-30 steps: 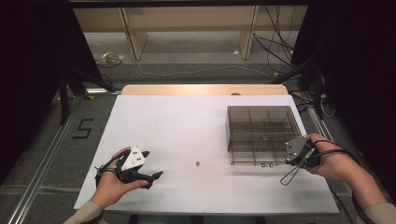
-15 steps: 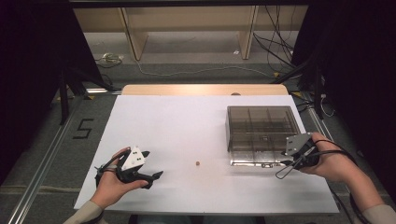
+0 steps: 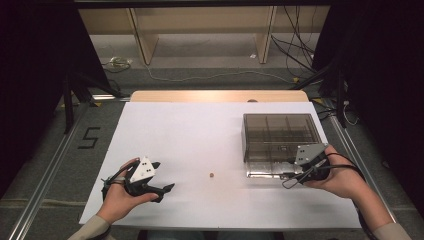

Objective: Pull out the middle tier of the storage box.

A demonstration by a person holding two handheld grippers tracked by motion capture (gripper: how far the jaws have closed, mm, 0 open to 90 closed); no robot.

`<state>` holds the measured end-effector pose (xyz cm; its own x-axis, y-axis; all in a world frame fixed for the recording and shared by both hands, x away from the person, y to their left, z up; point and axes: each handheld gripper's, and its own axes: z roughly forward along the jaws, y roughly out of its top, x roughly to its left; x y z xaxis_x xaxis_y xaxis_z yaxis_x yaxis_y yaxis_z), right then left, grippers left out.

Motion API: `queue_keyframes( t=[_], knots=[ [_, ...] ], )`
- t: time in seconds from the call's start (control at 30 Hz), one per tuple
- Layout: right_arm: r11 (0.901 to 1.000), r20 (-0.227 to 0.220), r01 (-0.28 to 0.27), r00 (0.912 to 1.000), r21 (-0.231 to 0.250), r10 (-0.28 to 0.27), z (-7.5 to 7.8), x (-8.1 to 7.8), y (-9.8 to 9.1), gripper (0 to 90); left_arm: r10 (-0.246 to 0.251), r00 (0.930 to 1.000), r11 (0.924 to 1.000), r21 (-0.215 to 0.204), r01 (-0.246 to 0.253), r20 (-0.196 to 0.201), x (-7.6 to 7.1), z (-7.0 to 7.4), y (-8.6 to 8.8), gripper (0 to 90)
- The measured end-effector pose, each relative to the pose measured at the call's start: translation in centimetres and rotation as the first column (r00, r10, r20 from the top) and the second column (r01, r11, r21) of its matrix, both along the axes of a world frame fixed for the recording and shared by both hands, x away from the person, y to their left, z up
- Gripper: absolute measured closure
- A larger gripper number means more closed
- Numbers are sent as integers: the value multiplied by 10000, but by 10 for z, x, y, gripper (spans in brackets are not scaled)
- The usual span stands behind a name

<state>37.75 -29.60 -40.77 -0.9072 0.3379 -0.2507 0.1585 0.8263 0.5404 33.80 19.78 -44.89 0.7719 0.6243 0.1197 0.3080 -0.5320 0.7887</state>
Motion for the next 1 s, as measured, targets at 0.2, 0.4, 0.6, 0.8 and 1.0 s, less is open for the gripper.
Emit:
queue_keyframes(
  t=[0.2,0.4,0.6,0.8,1.0],
  knots=[
    [9950,182,0,9998,999,-18,-2,-2,20,480,-11,10000,10000,-13,11,-42,0,0,0,165],
    [9923,192,-3,9998,1240,-21,-5,-3,37,475,2,10000,10000,1,-2,-45,0,0,0,165],
    [9889,115,-102,9999,1480,86,-11,-2,52,474,-11,10000,10000,-16,11,-66,0,0,1,165],
    [9854,66,-158,9999,1692,149,-15,-3,61,462,-7,10000,10000,0,7,-58,0,0,0,165],
    [9830,136,-217,9997,1825,195,-16,-3,67,455,-36,10000,10000,-12,36,-85,0,-1,0,165]
  ],
)
